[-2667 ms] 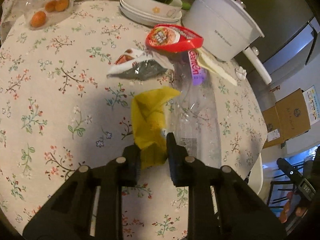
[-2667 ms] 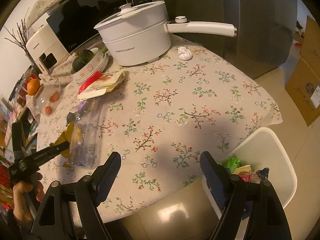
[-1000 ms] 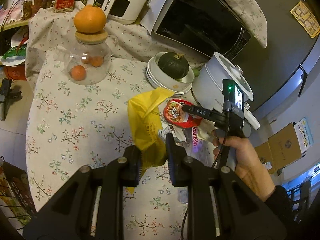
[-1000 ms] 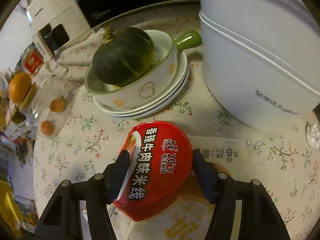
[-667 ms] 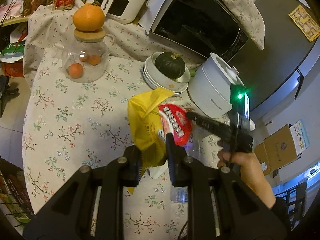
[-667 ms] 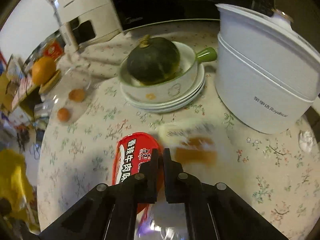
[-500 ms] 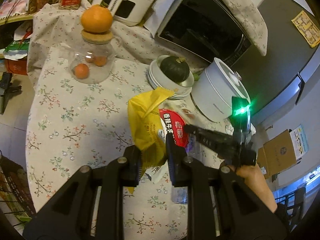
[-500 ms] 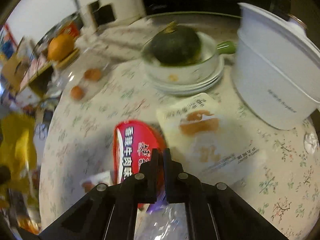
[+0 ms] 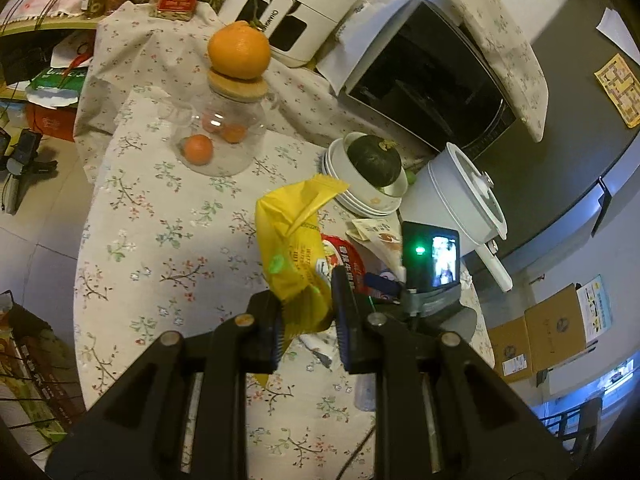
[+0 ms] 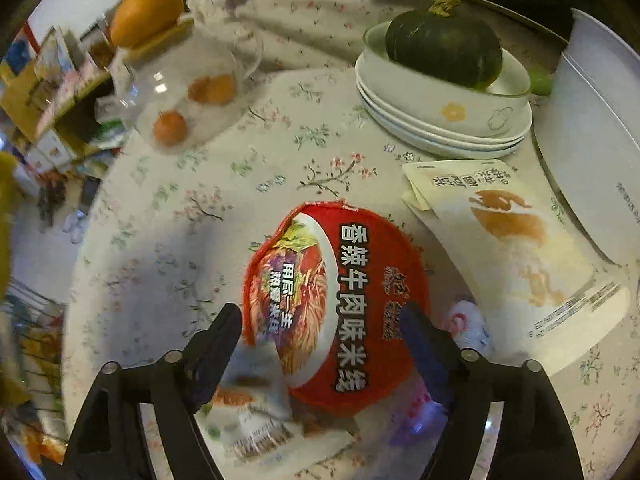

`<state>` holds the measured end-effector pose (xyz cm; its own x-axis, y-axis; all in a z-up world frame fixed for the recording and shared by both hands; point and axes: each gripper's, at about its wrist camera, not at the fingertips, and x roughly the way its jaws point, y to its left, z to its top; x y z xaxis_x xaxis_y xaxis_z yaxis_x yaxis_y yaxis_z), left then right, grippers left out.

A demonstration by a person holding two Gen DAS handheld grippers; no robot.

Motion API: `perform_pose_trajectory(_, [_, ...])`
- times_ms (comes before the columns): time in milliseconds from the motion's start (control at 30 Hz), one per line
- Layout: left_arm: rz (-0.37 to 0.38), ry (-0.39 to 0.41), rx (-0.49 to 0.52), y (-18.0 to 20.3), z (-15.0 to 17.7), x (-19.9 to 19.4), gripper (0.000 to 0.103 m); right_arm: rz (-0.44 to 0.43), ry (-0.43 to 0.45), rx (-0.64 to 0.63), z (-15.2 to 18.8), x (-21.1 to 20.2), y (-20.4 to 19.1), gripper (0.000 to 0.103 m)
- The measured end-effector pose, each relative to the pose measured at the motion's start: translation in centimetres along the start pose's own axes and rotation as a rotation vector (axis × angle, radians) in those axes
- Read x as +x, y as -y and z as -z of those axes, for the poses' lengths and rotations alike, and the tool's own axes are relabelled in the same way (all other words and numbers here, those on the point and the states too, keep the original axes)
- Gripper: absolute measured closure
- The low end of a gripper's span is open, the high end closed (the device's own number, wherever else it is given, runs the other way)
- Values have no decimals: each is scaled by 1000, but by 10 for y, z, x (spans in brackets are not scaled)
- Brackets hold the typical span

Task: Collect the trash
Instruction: 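Grasp the red noodle bag with the right tool while the left tool holds the yellow bag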

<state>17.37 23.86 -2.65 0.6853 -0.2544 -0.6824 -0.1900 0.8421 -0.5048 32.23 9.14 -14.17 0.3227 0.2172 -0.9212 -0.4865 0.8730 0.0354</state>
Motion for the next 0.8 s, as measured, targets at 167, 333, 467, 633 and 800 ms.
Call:
perform_pose_trajectory(167, [-3,2,-7,-5,-1,-1,80,96,-40,-24,-9,18,-8,7])
perform_pose_trajectory(333, [0,0,-7,-7,-1,-1,80,88,-48,-3,-18,26,0,0])
perform_pose_trajectory(467, [2,-2,-10,-7,-1,0,80,69,-63,-38,-20,28,0,2])
perform_pose_trajectory(633, [6,-6,-14,-7,-1,1,80,32,-52,-83,-17,25,-8,29])
perform_pose_trajectory(800, [11,-6,-11,-5,-1,0,80,-18,-49,-60,-18,18,-1,63])
